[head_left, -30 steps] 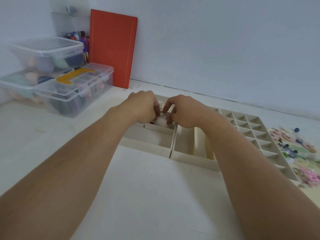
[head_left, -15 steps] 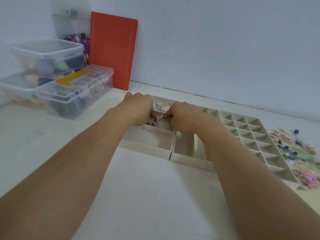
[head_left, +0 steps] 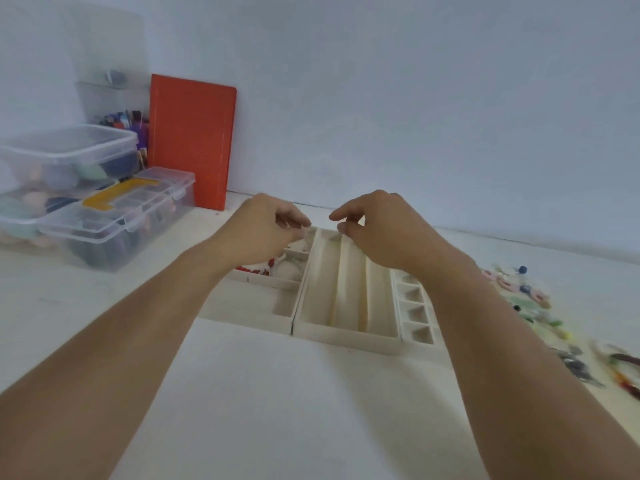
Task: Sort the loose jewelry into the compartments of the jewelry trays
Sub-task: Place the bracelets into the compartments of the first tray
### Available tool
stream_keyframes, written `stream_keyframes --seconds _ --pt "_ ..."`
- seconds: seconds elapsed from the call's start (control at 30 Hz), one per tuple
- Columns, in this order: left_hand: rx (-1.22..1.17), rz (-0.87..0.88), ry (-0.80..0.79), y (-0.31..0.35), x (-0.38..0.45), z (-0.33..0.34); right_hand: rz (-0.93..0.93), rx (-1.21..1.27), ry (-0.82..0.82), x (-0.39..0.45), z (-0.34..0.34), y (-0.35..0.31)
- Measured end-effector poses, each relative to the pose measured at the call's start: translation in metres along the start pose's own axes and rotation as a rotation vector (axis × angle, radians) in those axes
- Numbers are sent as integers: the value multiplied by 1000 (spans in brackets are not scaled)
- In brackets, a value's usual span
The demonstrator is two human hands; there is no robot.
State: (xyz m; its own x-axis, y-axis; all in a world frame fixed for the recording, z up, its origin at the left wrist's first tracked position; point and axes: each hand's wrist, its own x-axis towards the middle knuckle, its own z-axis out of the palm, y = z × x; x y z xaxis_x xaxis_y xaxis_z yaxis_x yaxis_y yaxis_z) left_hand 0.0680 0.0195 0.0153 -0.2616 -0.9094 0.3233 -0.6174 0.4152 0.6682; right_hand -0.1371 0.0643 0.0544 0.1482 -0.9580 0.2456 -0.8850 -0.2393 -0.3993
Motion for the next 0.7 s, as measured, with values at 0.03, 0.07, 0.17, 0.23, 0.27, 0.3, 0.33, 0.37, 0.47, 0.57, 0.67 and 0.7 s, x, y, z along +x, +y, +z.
stream_keyframes --seconds 0.03,0.07,0.17,0.23,0.27,0.3,0.33,0.37,0.47,0.57,0.67,0.7 --pt "-42 18 -28 9 -2 5 15 13 5 -9 -14 12" --pt "-60 30 -54 20 -3 11 31 14 16 -18 -27 25" --pt "-60 82 -162 59 -2 36 106 18 69 -48 -63 68" --pt "-88 120 -204 92 0 60 160 15 91 -70 -81 99" --pt "-96 145 -218 110 1 74 187 17 104 -81 -88 115" --pt "-108 172 -243 133 3 95 217 10 123 -97 -98 138" --pt "-114 184 -267 148 3 111 241 3 131 -106 -103 155" --pt "-115 197 -300 163 3 129 274 -11 131 -117 -107 174" --pt "-64 239 -386 198 2 184 374 -67 123 -145 -115 225" --pt "-42 276 -452 224 2 233 481 -65 151 -169 -112 262" --pt "24 313 -481 245 3 271 576 -10 68 -188 -109 285" --pt "54 319 -485 251 5 279 606 -15 8 -191 -112 289"
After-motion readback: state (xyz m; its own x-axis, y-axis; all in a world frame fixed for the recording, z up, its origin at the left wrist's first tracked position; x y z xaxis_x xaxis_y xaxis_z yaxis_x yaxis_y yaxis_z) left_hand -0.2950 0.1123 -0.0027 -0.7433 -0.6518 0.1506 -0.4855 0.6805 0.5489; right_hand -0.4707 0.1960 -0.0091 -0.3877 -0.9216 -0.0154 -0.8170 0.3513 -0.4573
